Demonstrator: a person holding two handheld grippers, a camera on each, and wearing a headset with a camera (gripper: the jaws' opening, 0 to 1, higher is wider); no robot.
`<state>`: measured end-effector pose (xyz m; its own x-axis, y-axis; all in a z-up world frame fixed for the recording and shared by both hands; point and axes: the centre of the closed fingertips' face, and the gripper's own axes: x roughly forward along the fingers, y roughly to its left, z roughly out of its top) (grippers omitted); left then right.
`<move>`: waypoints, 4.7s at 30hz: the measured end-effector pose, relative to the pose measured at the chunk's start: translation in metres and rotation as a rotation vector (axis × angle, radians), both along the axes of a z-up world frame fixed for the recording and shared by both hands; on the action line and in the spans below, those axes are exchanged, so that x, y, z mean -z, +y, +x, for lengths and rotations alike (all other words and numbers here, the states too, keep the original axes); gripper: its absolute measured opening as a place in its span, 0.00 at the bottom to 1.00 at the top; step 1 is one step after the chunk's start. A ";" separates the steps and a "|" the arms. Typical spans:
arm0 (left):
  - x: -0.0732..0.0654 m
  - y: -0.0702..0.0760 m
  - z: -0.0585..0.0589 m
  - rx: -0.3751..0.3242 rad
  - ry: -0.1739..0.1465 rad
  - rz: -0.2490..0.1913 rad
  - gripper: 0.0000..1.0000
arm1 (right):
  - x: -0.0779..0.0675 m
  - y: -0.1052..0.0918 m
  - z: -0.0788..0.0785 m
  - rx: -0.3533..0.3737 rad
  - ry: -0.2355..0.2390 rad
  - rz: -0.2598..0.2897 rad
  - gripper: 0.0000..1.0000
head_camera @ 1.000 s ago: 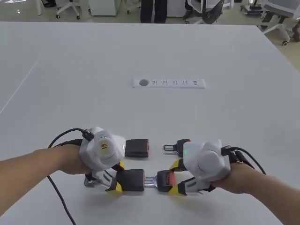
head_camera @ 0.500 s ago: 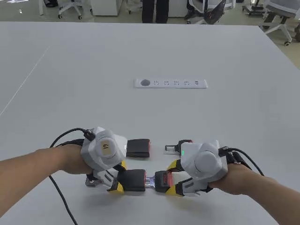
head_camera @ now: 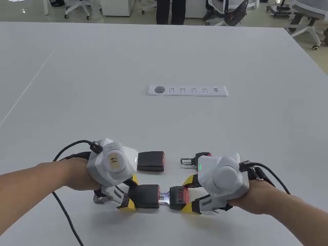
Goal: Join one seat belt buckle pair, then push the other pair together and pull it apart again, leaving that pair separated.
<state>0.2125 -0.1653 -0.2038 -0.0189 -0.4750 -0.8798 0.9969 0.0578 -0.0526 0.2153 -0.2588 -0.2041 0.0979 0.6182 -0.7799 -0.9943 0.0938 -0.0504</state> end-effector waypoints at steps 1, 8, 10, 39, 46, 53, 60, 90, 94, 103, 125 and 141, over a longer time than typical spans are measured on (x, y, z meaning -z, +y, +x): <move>0.001 0.001 0.001 0.000 0.000 -0.001 0.32 | 0.000 0.000 0.000 0.002 0.001 0.000 0.30; 0.003 0.002 0.002 0.015 -0.004 0.001 0.31 | -0.001 0.000 0.000 0.002 0.000 0.000 0.30; 0.004 0.003 0.004 0.013 -0.005 -0.004 0.31 | -0.001 0.001 0.000 0.004 0.003 0.000 0.30; 0.006 0.004 0.004 0.020 -0.006 -0.011 0.31 | 0.000 0.005 0.000 0.013 0.019 -0.021 0.29; 0.000 0.000 -0.001 0.023 -0.011 -0.009 0.31 | 0.001 0.007 -0.002 0.014 0.024 -0.028 0.29; 0.003 0.002 0.002 0.023 -0.013 -0.006 0.30 | 0.002 0.016 -0.001 0.020 0.029 -0.029 0.29; 0.005 0.004 0.003 0.021 -0.012 -0.007 0.30 | 0.003 0.016 -0.001 0.028 0.032 -0.033 0.29; 0.005 0.005 0.003 0.033 -0.012 0.009 0.31 | 0.001 0.013 -0.001 0.021 -0.014 -0.007 0.28; 0.003 0.003 0.001 0.027 -0.012 0.005 0.31 | 0.001 0.016 -0.001 0.018 -0.014 -0.011 0.28; 0.005 0.005 0.004 0.047 -0.016 0.035 0.31 | 0.000 0.016 -0.005 0.015 -0.014 -0.005 0.28; 0.003 0.003 0.001 0.058 -0.009 0.012 0.33 | 0.000 0.015 -0.001 0.014 0.013 -0.028 0.31; 0.002 0.008 0.010 0.002 -0.011 0.013 0.44 | -0.002 -0.001 0.002 0.030 0.031 -0.094 0.38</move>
<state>0.2222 -0.1577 -0.2063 -0.0103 -0.4637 -0.8859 0.9975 0.0567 -0.0413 0.2169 -0.2599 -0.2016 0.0903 0.5392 -0.8373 -0.9923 0.1198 -0.0299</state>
